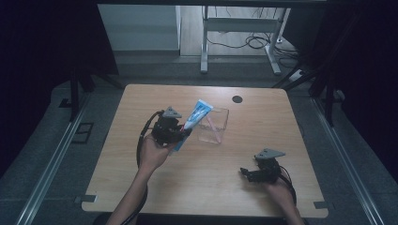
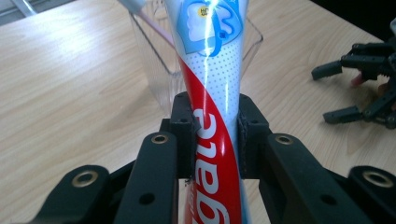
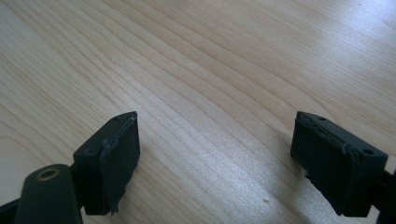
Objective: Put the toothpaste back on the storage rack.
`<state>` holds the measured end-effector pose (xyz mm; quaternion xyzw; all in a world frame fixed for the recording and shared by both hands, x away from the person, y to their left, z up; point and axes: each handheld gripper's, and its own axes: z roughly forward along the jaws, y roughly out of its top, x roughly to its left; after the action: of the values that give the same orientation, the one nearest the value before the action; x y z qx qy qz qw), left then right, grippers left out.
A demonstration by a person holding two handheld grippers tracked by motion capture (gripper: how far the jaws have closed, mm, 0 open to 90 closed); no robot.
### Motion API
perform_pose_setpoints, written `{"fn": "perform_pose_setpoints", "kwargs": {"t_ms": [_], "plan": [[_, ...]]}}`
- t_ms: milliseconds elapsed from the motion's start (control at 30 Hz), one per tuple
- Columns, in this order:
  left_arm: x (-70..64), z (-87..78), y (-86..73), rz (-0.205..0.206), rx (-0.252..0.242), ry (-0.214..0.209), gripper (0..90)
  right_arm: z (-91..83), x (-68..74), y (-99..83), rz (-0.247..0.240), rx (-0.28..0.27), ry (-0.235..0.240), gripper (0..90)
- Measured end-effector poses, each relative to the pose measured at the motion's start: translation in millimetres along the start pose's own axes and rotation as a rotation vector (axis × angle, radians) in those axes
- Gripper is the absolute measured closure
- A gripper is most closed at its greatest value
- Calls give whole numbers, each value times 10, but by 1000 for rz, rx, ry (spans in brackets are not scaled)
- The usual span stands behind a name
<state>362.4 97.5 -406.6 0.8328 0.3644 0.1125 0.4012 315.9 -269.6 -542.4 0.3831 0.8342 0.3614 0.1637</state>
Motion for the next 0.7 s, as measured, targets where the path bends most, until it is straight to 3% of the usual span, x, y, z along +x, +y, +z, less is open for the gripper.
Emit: {"fn": "perform_pose_setpoints", "kwargs": {"t_ms": [700], "plan": [[0, 273, 391, 16, -53, -9, 730, 0, 0, 0, -7, 0, 3, 156]]}}
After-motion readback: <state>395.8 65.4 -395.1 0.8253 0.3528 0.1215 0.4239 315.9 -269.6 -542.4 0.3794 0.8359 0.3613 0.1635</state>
